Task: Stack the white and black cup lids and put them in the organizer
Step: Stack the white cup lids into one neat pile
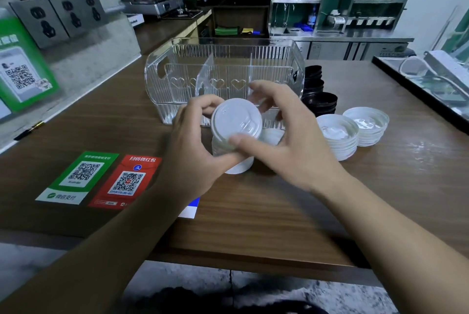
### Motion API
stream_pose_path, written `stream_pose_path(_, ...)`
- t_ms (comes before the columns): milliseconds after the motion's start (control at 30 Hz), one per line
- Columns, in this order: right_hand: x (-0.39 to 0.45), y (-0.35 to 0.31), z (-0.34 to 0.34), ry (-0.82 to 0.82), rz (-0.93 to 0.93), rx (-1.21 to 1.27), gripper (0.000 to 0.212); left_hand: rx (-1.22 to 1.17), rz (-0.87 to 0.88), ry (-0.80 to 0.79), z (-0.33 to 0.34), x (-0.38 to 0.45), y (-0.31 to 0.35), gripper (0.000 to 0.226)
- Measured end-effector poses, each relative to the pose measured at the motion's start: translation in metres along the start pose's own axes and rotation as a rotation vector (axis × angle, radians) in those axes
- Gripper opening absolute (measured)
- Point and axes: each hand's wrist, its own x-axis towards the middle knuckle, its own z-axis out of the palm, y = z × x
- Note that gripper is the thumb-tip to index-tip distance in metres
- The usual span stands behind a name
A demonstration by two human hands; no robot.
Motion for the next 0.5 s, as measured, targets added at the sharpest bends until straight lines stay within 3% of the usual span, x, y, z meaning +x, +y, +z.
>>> stream_pose_path(67, -0.003, -0.001, 0.003, -0.026, -0.047, -0.081, 0.077, 0.017, 0.004, 0.008, 0.001, -0.001, -0.002, 0.077)
stream_pose_path(200, -0.002, 0.004, 0.007, 0.002, -0.007, -0.069, 0.067, -0.002, -0.055, -0.026, 0.003, -0.001, -0.002, 0.081)
stream_pose_path(367, -0.002, 0.016, 0.006, 0.006, 0.031, -0.101, 0.061, -0.093, -0.229, -0.205, 0.002, -0.003, -0.002, 0.106)
stream_pose_path(500, -0.004, 0.021, 0.007, -0.036, 0.008, -0.156, 0.058, -0.108, -0.309, -0.284, 0.002, -0.005, -0.007, 0.113)
